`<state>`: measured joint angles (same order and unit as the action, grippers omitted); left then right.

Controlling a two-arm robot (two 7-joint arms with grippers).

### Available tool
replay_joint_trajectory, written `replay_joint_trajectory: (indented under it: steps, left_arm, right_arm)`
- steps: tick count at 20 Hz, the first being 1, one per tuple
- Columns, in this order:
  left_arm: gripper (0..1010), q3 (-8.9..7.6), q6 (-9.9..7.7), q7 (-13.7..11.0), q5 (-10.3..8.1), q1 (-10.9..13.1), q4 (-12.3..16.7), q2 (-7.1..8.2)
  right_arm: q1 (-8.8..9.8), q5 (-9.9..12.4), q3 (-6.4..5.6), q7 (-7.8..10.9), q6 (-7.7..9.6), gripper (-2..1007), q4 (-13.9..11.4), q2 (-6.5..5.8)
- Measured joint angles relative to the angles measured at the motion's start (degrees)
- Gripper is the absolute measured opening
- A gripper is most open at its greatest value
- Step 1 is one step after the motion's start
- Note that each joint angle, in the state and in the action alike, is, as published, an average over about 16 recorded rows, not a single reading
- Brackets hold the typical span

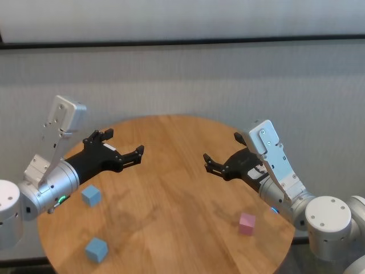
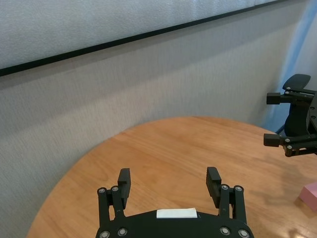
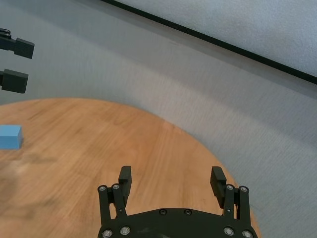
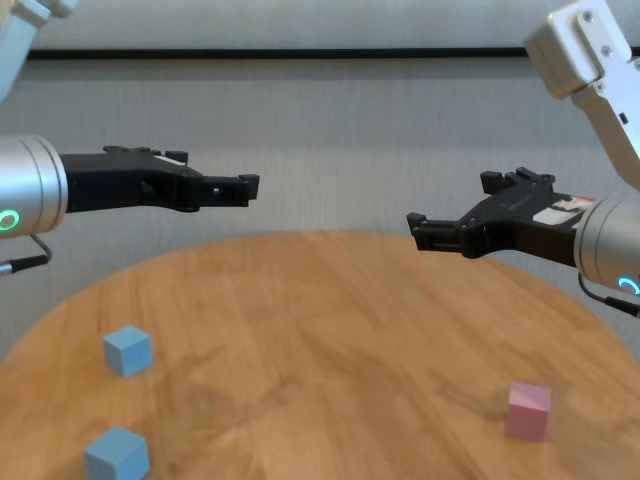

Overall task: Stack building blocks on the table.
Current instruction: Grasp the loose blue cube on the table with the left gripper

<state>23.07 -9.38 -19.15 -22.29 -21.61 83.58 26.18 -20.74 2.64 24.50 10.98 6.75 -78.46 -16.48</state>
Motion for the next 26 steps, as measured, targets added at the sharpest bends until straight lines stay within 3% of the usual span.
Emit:
replay_joint_trajectory:
  steps: [26]
  left_arm:
    - [1000,0.0,0.0,0.0,0.0,0.0,0.0,0.0]
  right_arm:
    - [0.0,0.0,0.0,0.0,0.0,1004,0.0,0.0]
